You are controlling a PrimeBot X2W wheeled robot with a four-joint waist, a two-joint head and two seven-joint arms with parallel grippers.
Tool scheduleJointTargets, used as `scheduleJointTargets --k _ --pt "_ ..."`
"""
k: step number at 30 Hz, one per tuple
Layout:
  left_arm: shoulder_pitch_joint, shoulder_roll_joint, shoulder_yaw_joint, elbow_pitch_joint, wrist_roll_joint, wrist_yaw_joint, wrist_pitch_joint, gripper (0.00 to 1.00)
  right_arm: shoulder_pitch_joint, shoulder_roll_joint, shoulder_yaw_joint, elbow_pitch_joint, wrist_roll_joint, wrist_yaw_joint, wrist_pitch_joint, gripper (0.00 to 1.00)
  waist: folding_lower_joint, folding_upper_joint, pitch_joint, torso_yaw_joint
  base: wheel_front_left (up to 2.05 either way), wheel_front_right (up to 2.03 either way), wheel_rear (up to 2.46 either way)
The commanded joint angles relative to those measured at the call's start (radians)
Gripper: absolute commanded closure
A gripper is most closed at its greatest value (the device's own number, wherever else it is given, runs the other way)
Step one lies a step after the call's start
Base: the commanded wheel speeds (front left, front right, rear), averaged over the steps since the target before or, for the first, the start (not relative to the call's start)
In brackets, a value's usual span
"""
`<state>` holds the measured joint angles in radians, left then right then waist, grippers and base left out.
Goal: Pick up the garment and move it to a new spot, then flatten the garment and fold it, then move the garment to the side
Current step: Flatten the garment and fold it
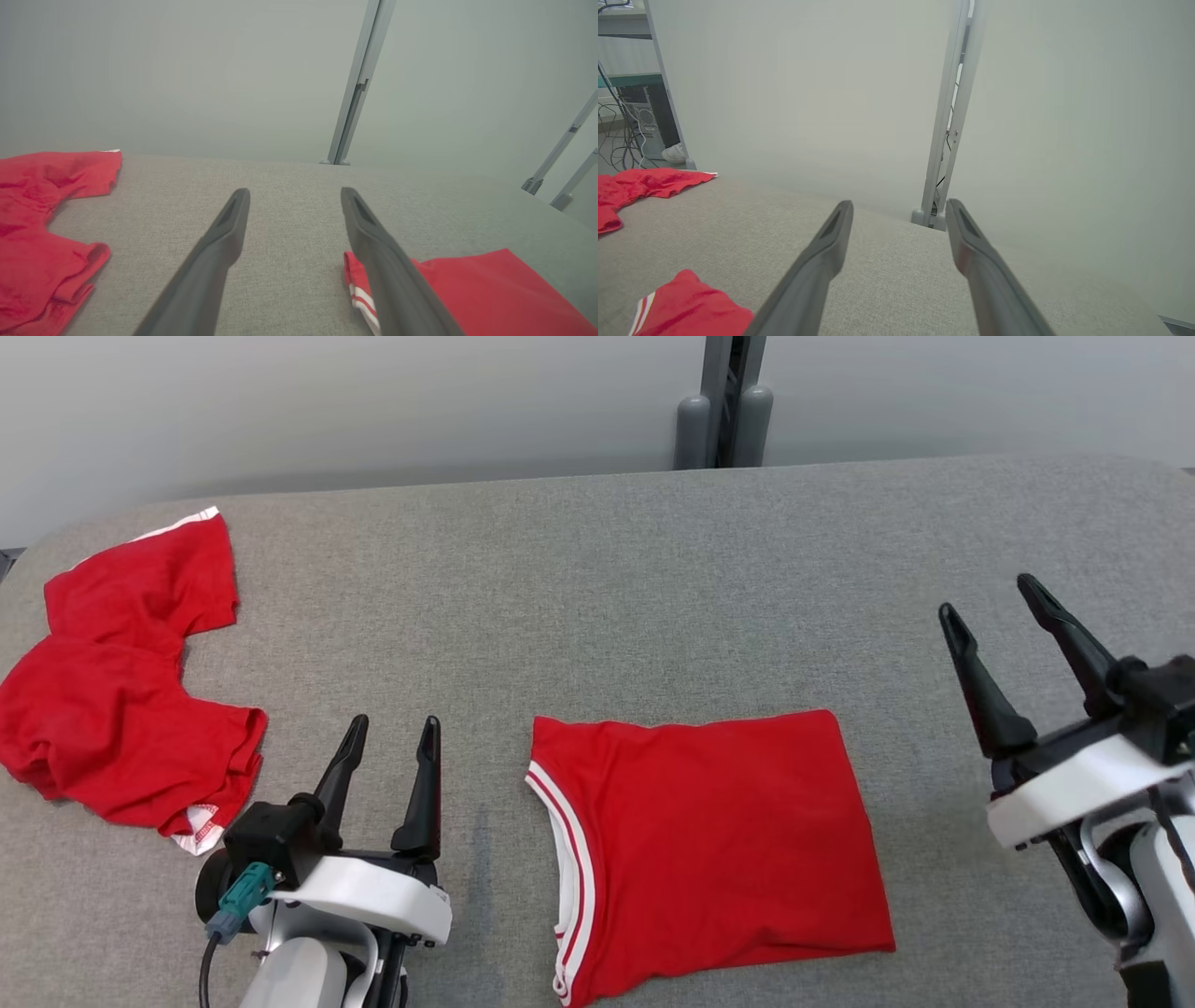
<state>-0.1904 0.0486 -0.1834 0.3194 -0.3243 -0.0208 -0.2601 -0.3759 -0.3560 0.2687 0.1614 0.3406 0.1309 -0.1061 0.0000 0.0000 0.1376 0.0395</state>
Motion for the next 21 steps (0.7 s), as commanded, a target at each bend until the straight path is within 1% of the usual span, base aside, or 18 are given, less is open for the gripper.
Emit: scheduleJointTargets --k 1,3,6,9,10,11,14,21 --pt "0.009 0.005 0.007 -0.006 0.008 -0.001 -0.004 0.00 0.037 0.005 -0.027 -0.001 -0.034 0.000 -0.038 0.00 0.0000 0.0000 -0.003 -0.007 0.00 0.00 0.00" --pt "0.015 0.004 0.011 -0.010 0.010 -0.001 -0.004 0.00 0.071 0.005 -0.063 0.003 -0.096 0.000 -0.080 0.00 0.0000 0.0000 -0.006 -0.013 0.00 0.00 0.00" --pt "0.021 0.005 0.019 -0.018 0.013 -0.003 -0.004 0.00 0.124 0.049 -0.119 0.000 -0.143 0.000 -0.122 0.00 0.0000 0.0000 -0.006 -0.020 0.00 0.00 0.00" --pt "0.026 0.004 0.022 -0.030 0.023 -0.003 -0.004 0.00 0.167 0.090 -0.164 -0.006 -0.159 0.000 -0.145 0.00 0.0000 0.0000 -0.004 -0.023 0.00 0.00 0.00" --pt "0.031 0.004 0.026 -0.034 0.036 0.004 -0.004 0.00 0.188 0.113 -0.179 -0.004 -0.166 0.000 -0.153 0.00 0.0000 0.0000 -0.004 -0.025 0.00 0.00 0.00" --pt "0.035 0.004 0.029 -0.034 0.050 0.013 -0.004 0.00 0.194 0.121 -0.182 -0.004 -0.171 0.000 -0.156 0.00 0.0000 0.0000 -0.004 -0.026 0.00 0.00 0.00" --pt "0.043 0.004 0.031 -0.041 0.060 0.020 -0.004 0.00 0.207 0.138 -0.191 -0.001 -0.185 0.000 -0.161 0.00 0.0000 0.0000 -0.004 -0.028 0.00 0.00 0.00" --pt "0.055 0.004 0.026 -0.056 0.071 0.015 -0.004 0.00 0.215 0.161 -0.210 -0.008 -0.192 0.000 -0.162 0.00 0.0000 0.0000 -0.004 -0.022 0.00 0.00 0.00"
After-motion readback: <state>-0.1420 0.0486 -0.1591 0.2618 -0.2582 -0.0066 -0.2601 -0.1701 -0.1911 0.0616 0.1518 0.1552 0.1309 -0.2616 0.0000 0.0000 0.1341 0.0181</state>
